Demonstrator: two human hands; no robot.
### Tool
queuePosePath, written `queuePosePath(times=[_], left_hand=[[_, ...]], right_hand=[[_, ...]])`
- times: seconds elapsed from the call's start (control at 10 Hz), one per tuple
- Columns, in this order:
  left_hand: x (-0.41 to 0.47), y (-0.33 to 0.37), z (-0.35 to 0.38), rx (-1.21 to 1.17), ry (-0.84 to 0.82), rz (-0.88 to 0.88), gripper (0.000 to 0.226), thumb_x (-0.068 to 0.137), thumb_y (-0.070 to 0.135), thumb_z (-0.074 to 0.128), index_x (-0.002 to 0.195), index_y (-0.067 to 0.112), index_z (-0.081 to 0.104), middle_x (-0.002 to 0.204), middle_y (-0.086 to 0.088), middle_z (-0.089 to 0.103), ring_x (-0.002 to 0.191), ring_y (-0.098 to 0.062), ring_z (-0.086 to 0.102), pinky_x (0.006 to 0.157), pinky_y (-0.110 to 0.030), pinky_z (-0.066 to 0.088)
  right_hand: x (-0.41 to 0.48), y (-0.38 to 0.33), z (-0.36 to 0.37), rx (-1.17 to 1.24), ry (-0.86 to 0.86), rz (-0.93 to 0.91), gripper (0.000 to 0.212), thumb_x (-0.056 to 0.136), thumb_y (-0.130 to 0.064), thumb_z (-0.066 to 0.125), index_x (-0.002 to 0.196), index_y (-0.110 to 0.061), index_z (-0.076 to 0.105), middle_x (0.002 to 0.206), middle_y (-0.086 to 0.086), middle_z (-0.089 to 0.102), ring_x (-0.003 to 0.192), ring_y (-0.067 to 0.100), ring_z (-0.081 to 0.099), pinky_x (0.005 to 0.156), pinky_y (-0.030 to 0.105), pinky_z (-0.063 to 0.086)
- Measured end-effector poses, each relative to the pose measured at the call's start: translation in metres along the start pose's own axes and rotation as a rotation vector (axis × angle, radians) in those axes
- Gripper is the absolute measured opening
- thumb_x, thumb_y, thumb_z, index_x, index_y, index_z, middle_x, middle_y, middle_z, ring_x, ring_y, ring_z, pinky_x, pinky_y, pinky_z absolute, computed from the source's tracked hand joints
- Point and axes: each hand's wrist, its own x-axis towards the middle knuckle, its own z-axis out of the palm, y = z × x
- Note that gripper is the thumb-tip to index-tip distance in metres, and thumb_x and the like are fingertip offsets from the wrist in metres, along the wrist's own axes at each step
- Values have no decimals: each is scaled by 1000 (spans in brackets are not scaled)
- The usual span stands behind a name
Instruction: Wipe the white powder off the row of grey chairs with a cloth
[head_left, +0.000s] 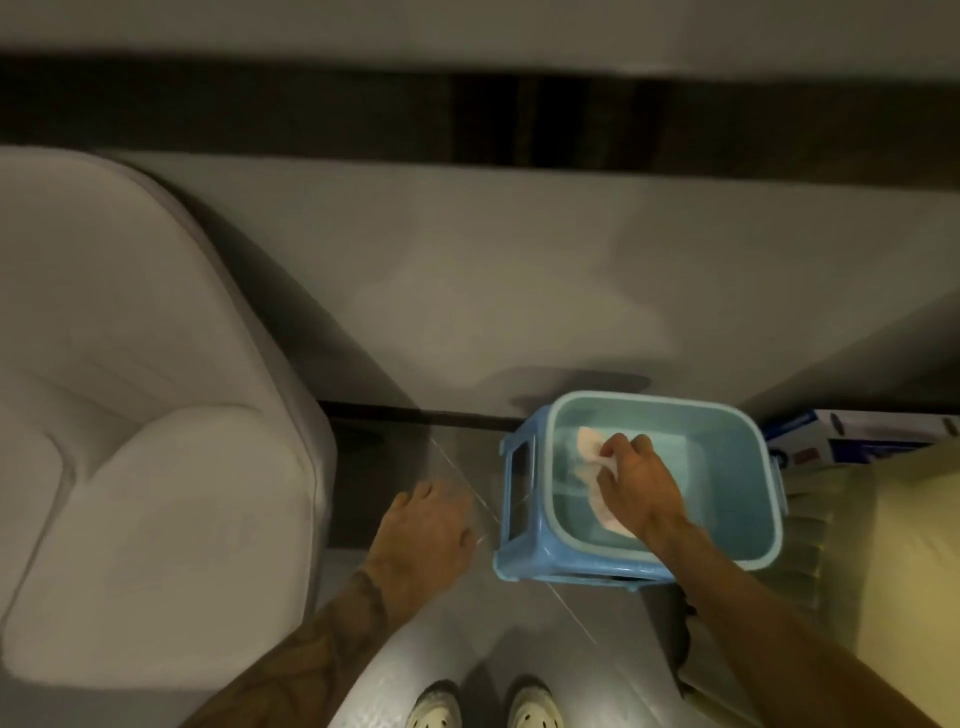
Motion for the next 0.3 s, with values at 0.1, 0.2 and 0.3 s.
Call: queuePosePath(times=[0.1, 0.2, 0.3], left_hand=[[18, -6, 25, 9, 1, -3, 42, 108, 40, 40, 144, 22, 51, 142, -1, 52, 130, -18, 48, 113, -34, 35], [23, -6, 32, 29, -4, -16, 43, 107, 40, 42, 144, 20, 51, 141, -3, 53, 129, -21, 49, 111, -36, 37], [11, 1, 17, 1, 21, -23, 43, 106, 40, 43, 144, 21, 50, 140, -3, 53, 127, -20, 50, 109, -35, 38]], right_hand=[[19, 11, 30, 7, -35, 20, 29, 95, -20, 57, 123, -12, 52, 117, 12, 48, 94, 31, 59, 87, 42, 54], [23, 19, 38, -7, -98, 79, 30, 97, -18, 55, 126, -13, 51, 124, 12, 47, 100, 33, 60, 92, 42, 51], [5, 17, 19, 22, -92, 89, 29, 99, -18, 53, 127, -14, 51, 128, 9, 49, 101, 29, 61, 92, 38, 52]])
